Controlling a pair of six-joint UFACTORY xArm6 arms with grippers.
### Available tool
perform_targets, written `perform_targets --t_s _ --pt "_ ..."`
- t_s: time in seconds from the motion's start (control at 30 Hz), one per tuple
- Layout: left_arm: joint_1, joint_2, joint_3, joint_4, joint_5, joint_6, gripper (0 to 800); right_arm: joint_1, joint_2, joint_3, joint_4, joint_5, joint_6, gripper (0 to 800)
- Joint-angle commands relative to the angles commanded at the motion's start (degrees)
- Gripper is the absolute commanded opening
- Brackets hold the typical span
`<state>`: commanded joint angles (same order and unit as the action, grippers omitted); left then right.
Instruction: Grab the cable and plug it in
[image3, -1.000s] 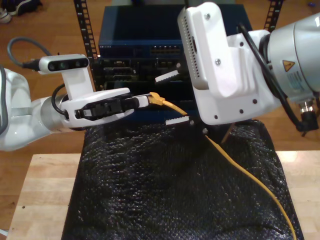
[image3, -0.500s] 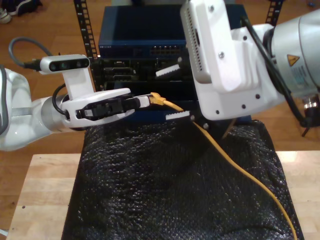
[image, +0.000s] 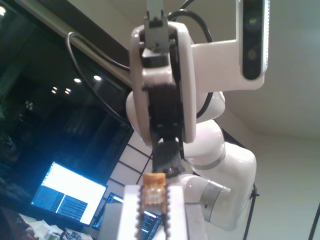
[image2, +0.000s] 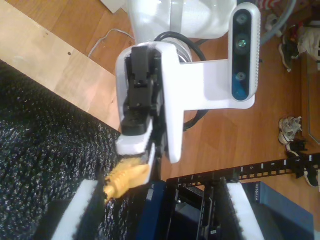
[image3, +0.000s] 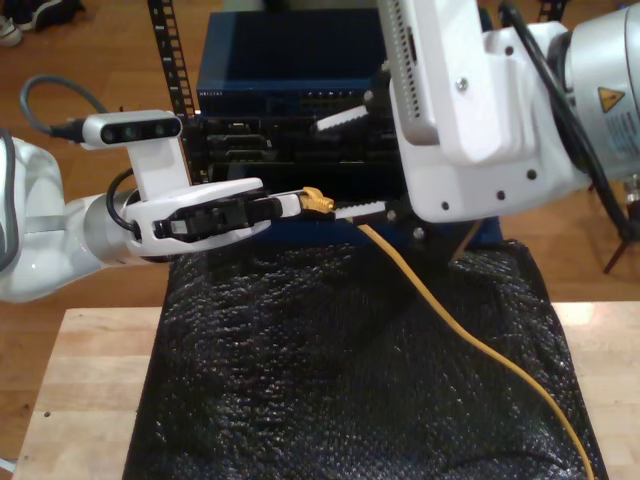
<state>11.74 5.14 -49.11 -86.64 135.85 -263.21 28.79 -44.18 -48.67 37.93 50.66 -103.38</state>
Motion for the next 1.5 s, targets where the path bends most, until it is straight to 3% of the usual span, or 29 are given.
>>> perform_targets --t_s 0.3,0.9,1.17,1.5 --pt "0.09 -0.18 -0.09 0.0 0.79 -0.7 34 -4.22 0.09 0.7 0.0 0.0 -0.18 545" --pt "0.18 -0.35 0.0 -0.26 1.67 -0.62 36 -3.52 -0.09 2.55 0.09 0.18 -0.09 515" --pt "0.18 -0.35 -0.09 -0.35 2.73 -0.62 53 -2.02 -0.09 2.64 0.0 0.26 -0.18 472" --pt "0.18 -0.35 -0.44 -0.26 2.55 -0.62 20 -0.35 -0.09 2.99 0.0 0.18 -0.18 419"
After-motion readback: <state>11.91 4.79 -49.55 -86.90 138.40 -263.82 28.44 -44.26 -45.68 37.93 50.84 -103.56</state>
